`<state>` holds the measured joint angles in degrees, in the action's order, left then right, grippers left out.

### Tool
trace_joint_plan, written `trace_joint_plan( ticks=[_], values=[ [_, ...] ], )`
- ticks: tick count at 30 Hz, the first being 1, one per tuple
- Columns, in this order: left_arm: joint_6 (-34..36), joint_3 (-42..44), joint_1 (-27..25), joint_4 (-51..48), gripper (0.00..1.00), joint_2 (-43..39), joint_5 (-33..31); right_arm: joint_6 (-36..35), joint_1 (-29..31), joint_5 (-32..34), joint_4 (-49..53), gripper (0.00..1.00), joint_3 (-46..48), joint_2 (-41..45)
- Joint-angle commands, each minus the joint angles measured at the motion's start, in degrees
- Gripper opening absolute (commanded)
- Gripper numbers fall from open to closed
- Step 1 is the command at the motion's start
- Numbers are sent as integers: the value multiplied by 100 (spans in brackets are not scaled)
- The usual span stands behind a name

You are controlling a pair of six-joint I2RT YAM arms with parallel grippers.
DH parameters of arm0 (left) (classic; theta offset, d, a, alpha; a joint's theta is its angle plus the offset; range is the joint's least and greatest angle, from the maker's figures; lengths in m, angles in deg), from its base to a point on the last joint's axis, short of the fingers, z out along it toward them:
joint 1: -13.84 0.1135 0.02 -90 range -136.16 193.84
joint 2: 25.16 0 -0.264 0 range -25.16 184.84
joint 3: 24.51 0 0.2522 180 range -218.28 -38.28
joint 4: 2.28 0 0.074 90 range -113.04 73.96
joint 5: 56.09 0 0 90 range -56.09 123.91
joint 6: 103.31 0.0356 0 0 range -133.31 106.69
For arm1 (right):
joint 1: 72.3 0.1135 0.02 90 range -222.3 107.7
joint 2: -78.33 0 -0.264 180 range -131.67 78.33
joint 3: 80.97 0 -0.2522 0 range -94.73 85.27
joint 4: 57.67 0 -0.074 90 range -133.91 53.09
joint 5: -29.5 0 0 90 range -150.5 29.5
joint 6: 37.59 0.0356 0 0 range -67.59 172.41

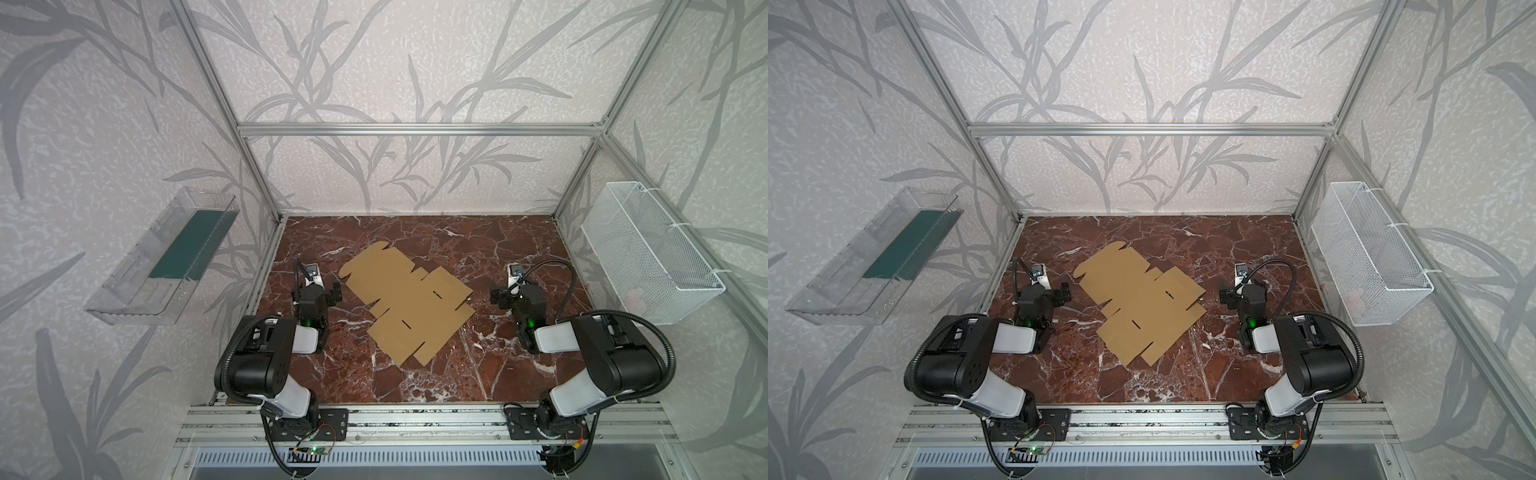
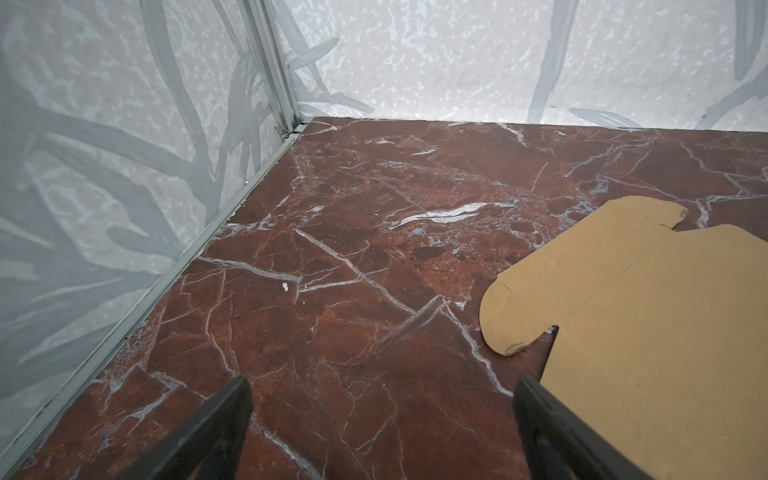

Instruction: Fold the paper box

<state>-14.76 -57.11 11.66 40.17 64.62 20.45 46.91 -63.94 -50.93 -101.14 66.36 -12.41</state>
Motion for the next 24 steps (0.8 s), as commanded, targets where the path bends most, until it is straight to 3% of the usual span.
trace_joint_plan(
  ticks=[1,9,11,12,15,18,19,21,22,24],
  values=[
    [120,-139,16,155,99,58,-1,-11,34,72,-239,99,-121,-63],
    [119,-140,20,167,99,58,-16,-17,35,75,-243,99,-109,-65],
    [156,-59,9,262,99,-75,-36,-29,119,416,-322,99,-14,192],
    [142,-49,-8,46,99,-301,-60,-21,214,771,90,99,-63,577],
    [315,-356,-195,-994,99,-921,-332,114,378,935,1854,99,-475,1998],
    [330,-642,-626,-1651,99,-1516,-987,1083,427,-108,2922,99,-687,3275],
    [94,-697,-698,-1718,99,-1737,-1068,2084,422,-278,2963,99,-635,3607],
    [-555,-890,-713,-2116,99,-2210,-715,4366,397,-500,3382,99,-394,4272],
    [-918,-1018,-707,-2257,99,-2415,-410,5060,386,-855,3481,99,-209,4633],
    [-1757,-1297,-704,-2743,99,-2819,212,5212,386,-1580,3315,99,-82,4956]
  ],
)
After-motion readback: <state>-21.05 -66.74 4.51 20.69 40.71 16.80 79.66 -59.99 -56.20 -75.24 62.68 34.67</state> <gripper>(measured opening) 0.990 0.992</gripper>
